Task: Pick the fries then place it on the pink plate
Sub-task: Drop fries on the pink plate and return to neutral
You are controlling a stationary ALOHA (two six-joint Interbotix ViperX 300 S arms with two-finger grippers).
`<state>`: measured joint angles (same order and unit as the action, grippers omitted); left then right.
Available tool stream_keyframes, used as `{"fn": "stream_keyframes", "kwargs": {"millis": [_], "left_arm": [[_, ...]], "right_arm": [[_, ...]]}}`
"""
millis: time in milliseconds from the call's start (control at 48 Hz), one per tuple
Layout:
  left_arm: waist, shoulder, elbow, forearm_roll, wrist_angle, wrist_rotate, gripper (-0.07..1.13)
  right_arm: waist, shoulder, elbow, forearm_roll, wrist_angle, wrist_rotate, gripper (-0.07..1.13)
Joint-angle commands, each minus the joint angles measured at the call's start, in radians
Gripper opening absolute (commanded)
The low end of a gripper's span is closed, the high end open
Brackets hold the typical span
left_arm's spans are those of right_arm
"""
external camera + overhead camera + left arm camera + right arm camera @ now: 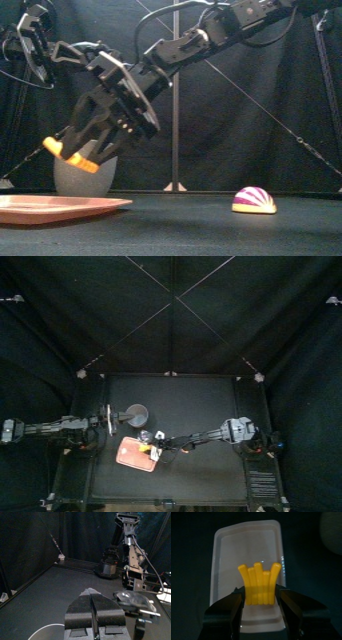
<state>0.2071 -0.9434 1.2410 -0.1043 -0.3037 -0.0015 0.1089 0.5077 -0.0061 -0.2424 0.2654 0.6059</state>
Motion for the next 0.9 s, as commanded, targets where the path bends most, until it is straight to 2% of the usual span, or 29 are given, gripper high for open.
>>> {"fn": "stream_keyframes", "kwargs": {"millis": [21, 375, 646, 896], "left_arm": [[0.005, 0.003, -0.012, -0.002, -0.005, 0.000, 0.04], [0.025, 0.003, -0.005, -0.002, -0.005, 0.003, 0.04], [0.031, 0.003, 0.002, -0.002, -0.005, 0.002, 0.04], [0.031, 0.003, 0.002, -0.002, -0.005, -0.002, 0.04]], "right_arm": [[0.008, 0.015, -0.081, 0.002, 0.014, 0.002, 0.79], [0.035, 0.051, -0.121, -0.011, 0.023, 0.000, 0.82], [0.044, 0.048, -0.127, -0.032, 0.029, 0.002, 0.97], [0.040, 0.000, -0.118, -0.075, 0.075, 0.012, 0.99]]}}
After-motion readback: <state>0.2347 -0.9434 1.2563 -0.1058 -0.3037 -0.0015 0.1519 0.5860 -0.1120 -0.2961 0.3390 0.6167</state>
